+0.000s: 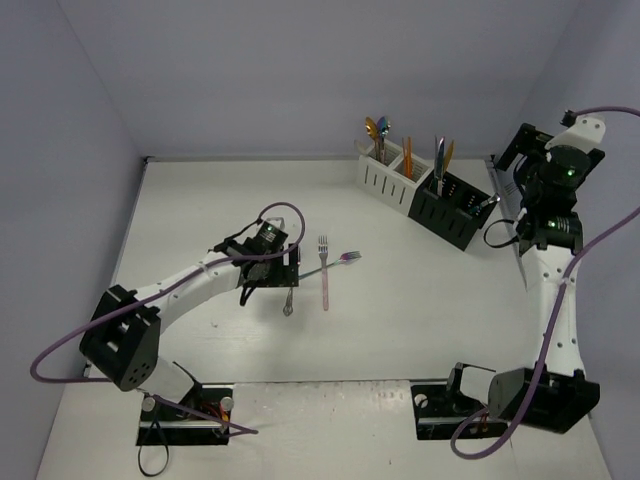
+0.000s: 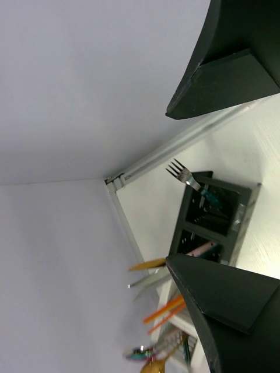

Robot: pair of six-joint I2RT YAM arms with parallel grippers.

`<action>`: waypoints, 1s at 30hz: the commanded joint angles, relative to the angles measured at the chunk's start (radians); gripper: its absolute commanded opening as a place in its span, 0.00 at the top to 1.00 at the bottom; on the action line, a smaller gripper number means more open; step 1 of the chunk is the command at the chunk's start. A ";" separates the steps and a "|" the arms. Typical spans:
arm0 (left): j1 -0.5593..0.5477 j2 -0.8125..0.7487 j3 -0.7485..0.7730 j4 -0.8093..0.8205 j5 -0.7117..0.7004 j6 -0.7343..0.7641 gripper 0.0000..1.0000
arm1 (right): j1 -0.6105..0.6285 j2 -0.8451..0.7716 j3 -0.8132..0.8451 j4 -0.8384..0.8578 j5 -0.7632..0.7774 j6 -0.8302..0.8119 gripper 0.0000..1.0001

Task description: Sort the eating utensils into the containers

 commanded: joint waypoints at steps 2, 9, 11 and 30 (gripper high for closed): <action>-0.022 0.093 0.099 -0.013 -0.029 -0.032 0.29 | 0.026 -0.115 -0.104 0.022 -0.028 0.130 0.02; -0.058 0.219 0.181 -0.040 -0.059 -0.037 0.47 | 0.085 -0.219 -0.209 0.012 -0.053 0.141 0.02; -0.060 0.250 0.193 -0.040 -0.062 -0.038 0.51 | 0.091 -0.239 -0.231 0.009 -0.059 0.145 0.02; -0.031 0.358 0.187 -0.095 -0.107 -0.033 1.00 | 0.162 -0.265 -0.280 -0.038 -0.099 0.068 0.02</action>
